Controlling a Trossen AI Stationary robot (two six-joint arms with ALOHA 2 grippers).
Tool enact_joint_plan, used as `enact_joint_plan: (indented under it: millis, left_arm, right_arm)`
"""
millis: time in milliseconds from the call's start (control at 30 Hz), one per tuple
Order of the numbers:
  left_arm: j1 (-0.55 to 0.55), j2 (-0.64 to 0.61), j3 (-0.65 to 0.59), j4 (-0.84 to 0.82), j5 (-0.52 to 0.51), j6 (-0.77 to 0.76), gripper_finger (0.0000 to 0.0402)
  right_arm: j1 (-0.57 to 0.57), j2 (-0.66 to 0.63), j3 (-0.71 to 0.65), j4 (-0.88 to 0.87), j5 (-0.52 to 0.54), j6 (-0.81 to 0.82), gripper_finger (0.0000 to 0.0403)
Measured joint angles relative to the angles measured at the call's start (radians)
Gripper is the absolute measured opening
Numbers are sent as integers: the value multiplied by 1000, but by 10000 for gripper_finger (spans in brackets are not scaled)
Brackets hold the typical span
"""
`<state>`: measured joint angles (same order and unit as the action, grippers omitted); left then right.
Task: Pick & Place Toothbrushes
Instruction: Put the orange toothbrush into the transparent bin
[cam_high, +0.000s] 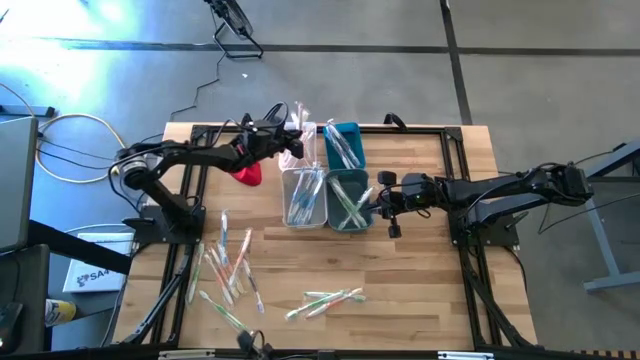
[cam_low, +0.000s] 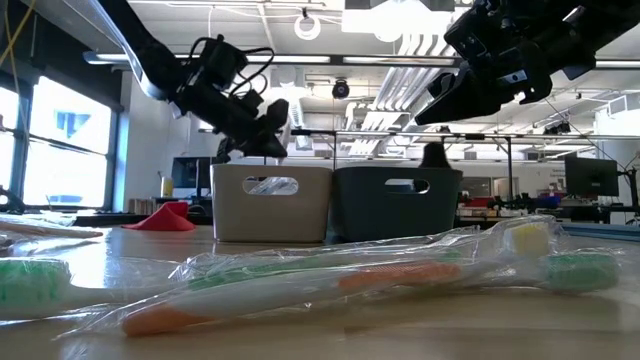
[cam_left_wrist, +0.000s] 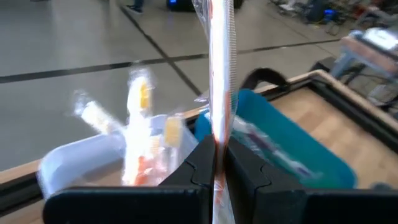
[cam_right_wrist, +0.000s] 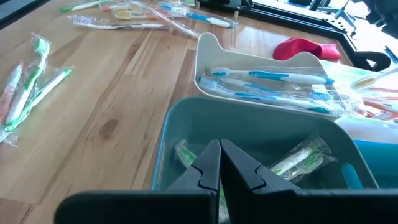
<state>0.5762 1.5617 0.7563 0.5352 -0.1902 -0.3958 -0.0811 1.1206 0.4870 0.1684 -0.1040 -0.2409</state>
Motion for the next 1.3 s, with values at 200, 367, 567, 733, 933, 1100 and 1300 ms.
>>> enact_joint_plan:
  millis: [200,367,567,733,933,1100,1300]
  left_arm:
    - [0,7,0,-4,-103,-5,17]
    - [0,7,0,-78,-190,-28,17]
    - [0,7,0,-200,-240,-39,17]
    - [0,7,0,-209,-248,-47,17]
    - [0,7,0,-217,-250,-55,17]
    - [0,7,0,-217,-235,-56,25]
    - [0,7,0,-225,-196,-56,93]
  right_arm:
    - [0,0,0,0,0,0,2]
    - [0,0,0,0,0,0,2]
    - [0,0,0,0,0,0,2]
    - [0,0,0,0,0,0,2]
    - [0,0,0,0,0,0,2]
    - [0,0,0,0,0,0,2]
    - [0,0,0,0,0,0,2]
